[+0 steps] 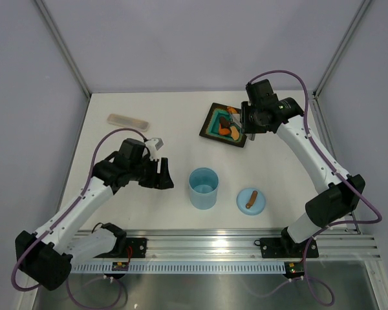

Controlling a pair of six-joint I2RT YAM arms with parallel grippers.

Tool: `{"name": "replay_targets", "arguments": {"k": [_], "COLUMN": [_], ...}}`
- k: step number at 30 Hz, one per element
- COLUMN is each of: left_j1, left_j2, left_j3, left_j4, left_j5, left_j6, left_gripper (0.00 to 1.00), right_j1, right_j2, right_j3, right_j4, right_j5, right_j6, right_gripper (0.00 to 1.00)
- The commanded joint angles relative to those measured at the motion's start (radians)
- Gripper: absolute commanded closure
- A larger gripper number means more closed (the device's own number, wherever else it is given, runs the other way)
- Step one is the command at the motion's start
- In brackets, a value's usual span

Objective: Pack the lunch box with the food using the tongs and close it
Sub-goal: Move the packing box to the center of the board.

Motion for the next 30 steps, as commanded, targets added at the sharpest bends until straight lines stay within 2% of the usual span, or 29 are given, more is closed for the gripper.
{"name": "replay_targets", "arguments": {"k": [1,2,7,10,13,19,28,30], "left_j1": [-0.037,-0.065,-0.16,-0.22,-0.255,-0.298,-0.3,-0.298], "left_j2": [-0.04,-0.044,-0.032,-0.001,0.04,0.129,0.25,0.278], "left_j3": [-0.063,-0.077,-0.113,-0.127,-0.133,-0.11,-0.025,0.001], "left_j4": [0.055,0.067,0.134,0.231,0.337,0.395,0.464,0.477], "left_j5": [0.09,0.095,0.135,0.14,0.176,0.213,0.138,0.132], "left_j6": [-0.044,-0.05,-0.078,-0.105,-0.125,-0.116,-0.106,-0.095], "left_gripper": [0.34,0.42,0.55,0.62,0.64,0.64,0.64,0.73], "right_j1": [0.002,0.0,0.0,0.0,0.0,0.0,0.002,0.002], "right_j2": [-0.005,-0.002,0.001,-0.002,-0.006,-0.014,-0.037,-0.045], "right_j3": [0.013,0.016,0.023,0.027,0.03,0.029,0.021,0.032], "right_j4": [0.038,0.038,0.035,0.032,0.024,0.018,0.015,0.001], "right_j5": [0.045,0.054,0.088,0.09,0.102,0.113,0.082,0.079], "right_j6": [0.002,-0.002,-0.004,-0.005,-0.004,-0.005,0.001,0.01], "right_gripper": [0.82,0.82,0.82,0.82,0.82,0.81,0.81,0.81]}}
